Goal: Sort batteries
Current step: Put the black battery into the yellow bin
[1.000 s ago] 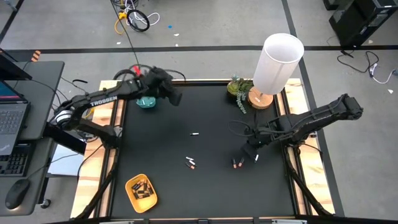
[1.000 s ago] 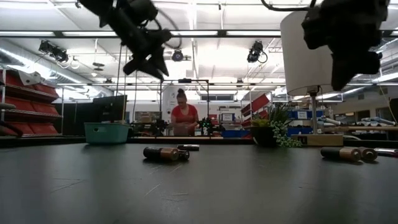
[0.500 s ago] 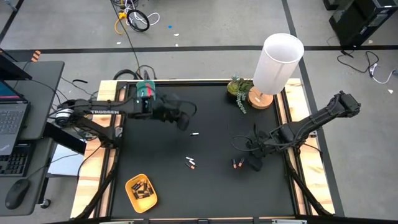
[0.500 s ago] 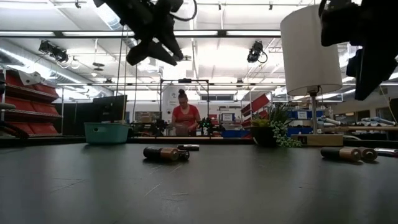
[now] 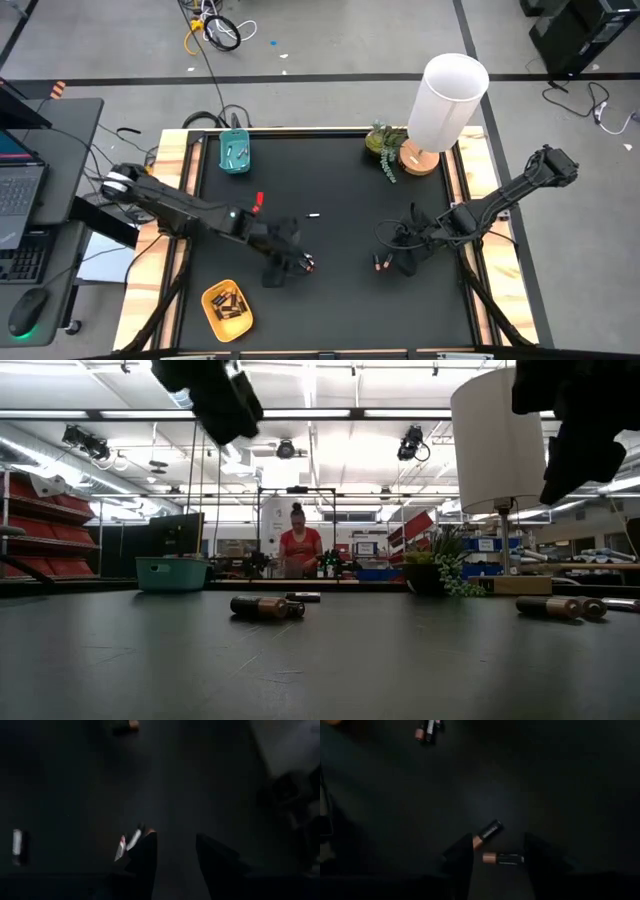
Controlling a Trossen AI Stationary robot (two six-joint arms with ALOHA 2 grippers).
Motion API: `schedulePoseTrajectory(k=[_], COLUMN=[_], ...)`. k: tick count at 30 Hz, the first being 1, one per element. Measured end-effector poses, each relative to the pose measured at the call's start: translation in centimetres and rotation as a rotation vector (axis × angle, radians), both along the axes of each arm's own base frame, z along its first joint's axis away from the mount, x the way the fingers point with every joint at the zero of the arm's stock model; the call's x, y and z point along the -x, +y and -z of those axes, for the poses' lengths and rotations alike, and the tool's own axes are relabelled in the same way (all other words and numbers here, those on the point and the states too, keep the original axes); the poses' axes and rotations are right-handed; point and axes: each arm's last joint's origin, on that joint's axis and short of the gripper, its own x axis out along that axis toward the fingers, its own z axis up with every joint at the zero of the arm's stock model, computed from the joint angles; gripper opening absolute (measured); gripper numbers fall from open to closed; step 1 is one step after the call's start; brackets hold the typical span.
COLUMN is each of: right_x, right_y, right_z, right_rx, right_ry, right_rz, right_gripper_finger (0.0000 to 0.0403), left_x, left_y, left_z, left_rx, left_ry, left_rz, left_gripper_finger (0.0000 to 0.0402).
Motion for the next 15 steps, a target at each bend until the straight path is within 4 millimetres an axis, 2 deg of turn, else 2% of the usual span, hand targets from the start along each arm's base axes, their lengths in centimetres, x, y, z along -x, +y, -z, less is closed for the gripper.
schedulePoseTrajectory(k=[6,12,15], right_x=[-0.1,-0.5,-0.5], right_y=[0.0,0.2,0.2], right_z=[-0.1,-0.4,-0.4], right_rx=[-0.017,-0.051,-0.059], right_ry=[-0.026,-0.073,-0.074], right_rz=[0.048,0.065,0.065], right_gripper_finger=[0.0151,0.0143,0.0138], left_x=[-1.4,-2.6,-2.9], left_y=[-0.9,-1.2,-1.3], left_z=[3.7,7.1,8.1], left_rx=[-0.03,-0.065,-0.071], left_ry=[0.122,0.214,0.231], left_rz=[-0.01,-0.018,-0.019], left_gripper_finger=[0.0159,0.0203,0.0222])
